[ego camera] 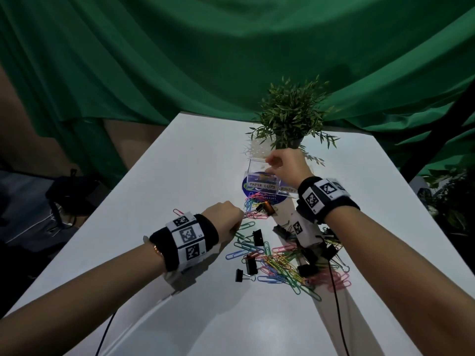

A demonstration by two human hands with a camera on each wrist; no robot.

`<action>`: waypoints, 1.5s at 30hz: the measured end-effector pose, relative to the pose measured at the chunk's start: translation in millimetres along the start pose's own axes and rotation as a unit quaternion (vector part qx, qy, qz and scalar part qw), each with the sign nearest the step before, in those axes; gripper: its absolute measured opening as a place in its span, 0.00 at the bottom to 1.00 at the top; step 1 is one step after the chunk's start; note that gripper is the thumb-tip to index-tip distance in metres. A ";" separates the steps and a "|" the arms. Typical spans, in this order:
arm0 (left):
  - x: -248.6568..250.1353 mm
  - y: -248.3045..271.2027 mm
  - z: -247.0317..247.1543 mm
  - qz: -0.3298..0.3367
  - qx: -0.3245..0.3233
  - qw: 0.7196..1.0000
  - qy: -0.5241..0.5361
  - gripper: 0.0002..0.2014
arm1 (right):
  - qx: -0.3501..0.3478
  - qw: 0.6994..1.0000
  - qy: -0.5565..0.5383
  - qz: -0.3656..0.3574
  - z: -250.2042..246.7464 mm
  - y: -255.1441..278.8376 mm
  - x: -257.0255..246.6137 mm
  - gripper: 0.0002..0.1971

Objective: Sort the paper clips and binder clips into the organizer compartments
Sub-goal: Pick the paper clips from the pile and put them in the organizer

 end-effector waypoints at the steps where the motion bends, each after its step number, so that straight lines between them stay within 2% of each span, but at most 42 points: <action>1: -1.2 0.2 -1.2 0.004 0.005 1.000 0.018 0.12 | 0.015 0.999 0.031 -0.027 -1.4 2.9 -3.4 0.12; 3: -5.2 2.1 -3.9 0.014 0.012 0.998 0.064 0.12 | 0.056 0.991 0.073 -0.095 -7.0 14.8 -15.8 0.10; 4: -7.8 3.5 -5.3 0.018 0.013 0.996 0.083 0.12 | 0.055 0.987 0.082 -0.124 -8.6 22.8 -22.5 0.08; 7: -19.4 8.3 -12.9 0.003 0.057 0.985 0.163 0.08 | -0.032 0.977 0.133 -0.165 -3.3 49.9 -29.7 0.08; 9: -29.0 3.2 -22.1 -0.027 0.130 0.966 0.223 0.09 | -0.101 0.964 0.192 -0.151 6.0 63.3 -24.1 0.09; 11: -35.9 -11.2 -29.6 -0.066 0.168 0.953 0.242 0.11 | -0.144 0.955 0.226 -0.131 15.4 67.3 -18.3 0.11; 14: -36.4 -39.1 -30.5 -0.117 0.151 0.951 0.243 0.09 | -0.174 0.957 0.215 -0.092 25.4 62.1 -11.6 0.13; 16: -33.1 -53.4 -27.6 -0.139 0.113 0.955 0.238 0.07 | -0.185 0.959 0.201 -0.072 28.0 58.9 -7.6 0.13; 17: -30.4 -57.6 -25.9 -0.142 0.090 0.957 0.236 0.09 | -0.190 0.961 0.191 -0.065 28.5 58.1 -6.1 0.13; 19: -25.1 -62.7 -22.5 -0.142 0.057 0.959 0.237 0.15 | -0.188 0.966 0.169 -0.055 27.9 58.0 -4.4 0.12; 21: -19.4 -64.0 -20.8 -0.140 0.047 0.965 0.219 0.13 | -0.178 0.972 0.150 -0.043 28.0 57.9 -2.9 0.12; 25: -12.7 -63.7 -16.9 -0.121 0.026 0.974 0.188 0.08 | -0.175 0.976 0.128 -0.026 31.7 57.8 -4.2 0.21; 27: -13.2 -63.0 -15.6 -0.107 0.014 0.978 0.180 0.09 | -0.190 0.969 0.150 -0.041 33.1 57.9 -6.9 0.20; 29: -16.1 -59.9 -15.9 -0.100 0.013 0.976 0.192 0.08 | -0.196 0.969 0.143 -0.047 31.7 59.1 -8.4 0.15; 32: -23.0 -52.3 -17.1 -0.095 0.020 0.962 0.256 0.06 | -0.186 0.970 0.142 -0.057 28.0 64.2 -8.2 0.08; 37: -37.1 -45.1 -20.4 -0.107 0.036 0.938 0.326 0.06 | -0.164 0.964 0.195 -0.076 20.2 68.6 0.1 0.10; 41: -40.9 -40.8 -25.5 -0.099 0.034 0.906 0.410 0.02 | -0.166 0.979 0.105 -0.060 6.7 68.0 6.0 0.09; 45: -40.1 -39.2 -39.6 -0.066 0.048 0.892 0.444 0.02 | -0.182 0.983 -0.009 -0.016 -14.2 62.5 8.6 0.07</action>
Point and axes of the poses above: each hand's wrist, its own y-axis away from the middle knuckle, its own z-axis out of the palm, x = y × z, the point moved 3 cm from there along -y, towards the middle knuckle, and after that the axes turned 4 degrees about z, right-handed, at the moved point
